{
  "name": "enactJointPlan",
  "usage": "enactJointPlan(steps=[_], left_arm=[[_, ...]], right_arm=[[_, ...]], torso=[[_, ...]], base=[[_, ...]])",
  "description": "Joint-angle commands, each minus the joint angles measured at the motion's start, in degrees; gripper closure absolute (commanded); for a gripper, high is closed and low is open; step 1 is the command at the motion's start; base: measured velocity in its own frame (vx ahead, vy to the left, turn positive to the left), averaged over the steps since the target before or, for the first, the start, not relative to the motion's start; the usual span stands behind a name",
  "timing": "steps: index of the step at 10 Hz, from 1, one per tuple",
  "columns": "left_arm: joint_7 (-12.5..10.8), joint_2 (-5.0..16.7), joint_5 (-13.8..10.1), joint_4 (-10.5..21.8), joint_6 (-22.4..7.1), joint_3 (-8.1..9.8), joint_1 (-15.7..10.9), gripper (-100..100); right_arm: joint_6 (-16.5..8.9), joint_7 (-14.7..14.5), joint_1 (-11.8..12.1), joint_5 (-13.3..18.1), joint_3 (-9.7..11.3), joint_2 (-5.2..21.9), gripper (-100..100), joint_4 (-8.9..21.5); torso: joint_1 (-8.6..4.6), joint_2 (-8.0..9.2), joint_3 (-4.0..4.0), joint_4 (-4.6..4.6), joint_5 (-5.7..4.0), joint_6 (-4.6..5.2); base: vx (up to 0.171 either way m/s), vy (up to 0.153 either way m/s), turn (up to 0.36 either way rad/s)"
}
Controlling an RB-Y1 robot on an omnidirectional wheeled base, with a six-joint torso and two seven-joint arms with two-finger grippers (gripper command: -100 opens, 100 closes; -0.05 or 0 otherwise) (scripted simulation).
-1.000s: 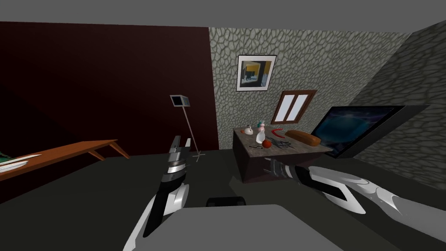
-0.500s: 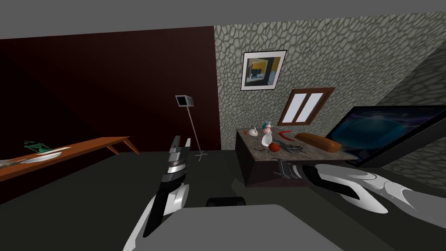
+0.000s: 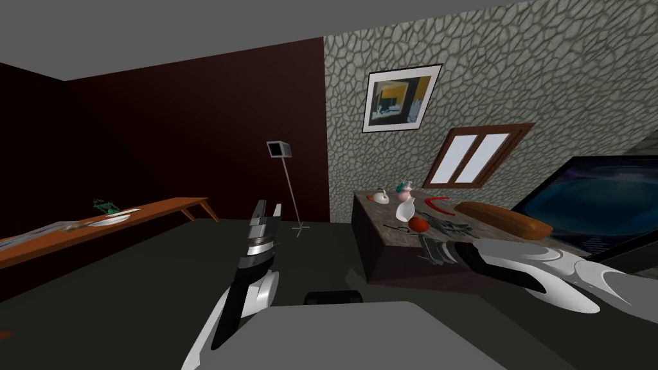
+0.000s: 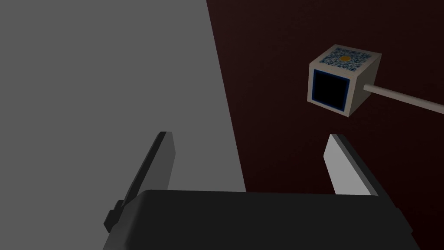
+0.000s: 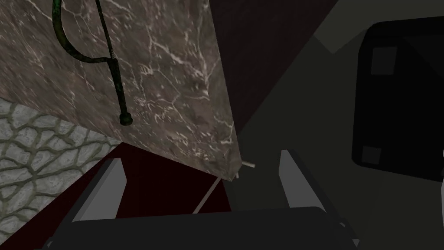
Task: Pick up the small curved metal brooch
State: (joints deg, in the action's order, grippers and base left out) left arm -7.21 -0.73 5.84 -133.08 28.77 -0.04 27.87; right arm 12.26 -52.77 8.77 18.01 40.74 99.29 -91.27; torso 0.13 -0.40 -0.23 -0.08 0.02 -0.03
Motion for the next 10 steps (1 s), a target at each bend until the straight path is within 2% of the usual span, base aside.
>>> enactJointPlan(steps=[1,5,6,8,9,10], left_arm=[[0.0,0.0,0.0,0.0,0.0,0.0,0.0,0],[0.0,0.0,0.0,0.0,0.0,0.0,0.0,0],[0.0,0.0,0.0,0.0,0.0,0.0,0.01,0],[0.0,0.0,0.0,0.0,0.0,0.0,0.0,0],[0.0,0.0,0.0,0.0,0.0,0.0,0.0,0],[0.0,0.0,0.0,0.0,0.0,0.01,0.01,0]], right_arm=[[-0.71,-1.81,0.65,-0.32,0.44,1.16,-100,0.18],[-3.35,-6.94,-3.45,2.62,8.51,4.04,-100,3.73],[-3.35,-6.94,-3.45,2.62,8.85,4.04,-100,3.73],[-4.35,-8.77,-4.94,3.77,12.38,4.25,-100,4.92],[-4.35,-8.77,-4.94,3.77,12.38,4.25,-100,4.92],[-4.74,-9.49,-5.52,4.24,13.87,4.13,-100,5.36]], torso=[[0.0,0.0,0.0,0.0,0.0,0.0],[-0.11,-0.06,-0.04,-0.02,-0.03,0.02],[-0.06,-0.09,-0.06,-0.03,-0.03,0.02],[-0.04,0.06,0.03,0.01,-0.03,0.03],[-0.08,0.05,0.02,0.01,-0.02,0.03],[-0.1,0.13,0.07,0.02,-0.04,0.08]], base=[[0.079,0.009,0.078],[0.104,-0.003,0.173],[0.089,0.001,0.068],[0.079,-0.002,0.15],[0.062,-0.017,0.048],[0.053,-0.012,0.057]])
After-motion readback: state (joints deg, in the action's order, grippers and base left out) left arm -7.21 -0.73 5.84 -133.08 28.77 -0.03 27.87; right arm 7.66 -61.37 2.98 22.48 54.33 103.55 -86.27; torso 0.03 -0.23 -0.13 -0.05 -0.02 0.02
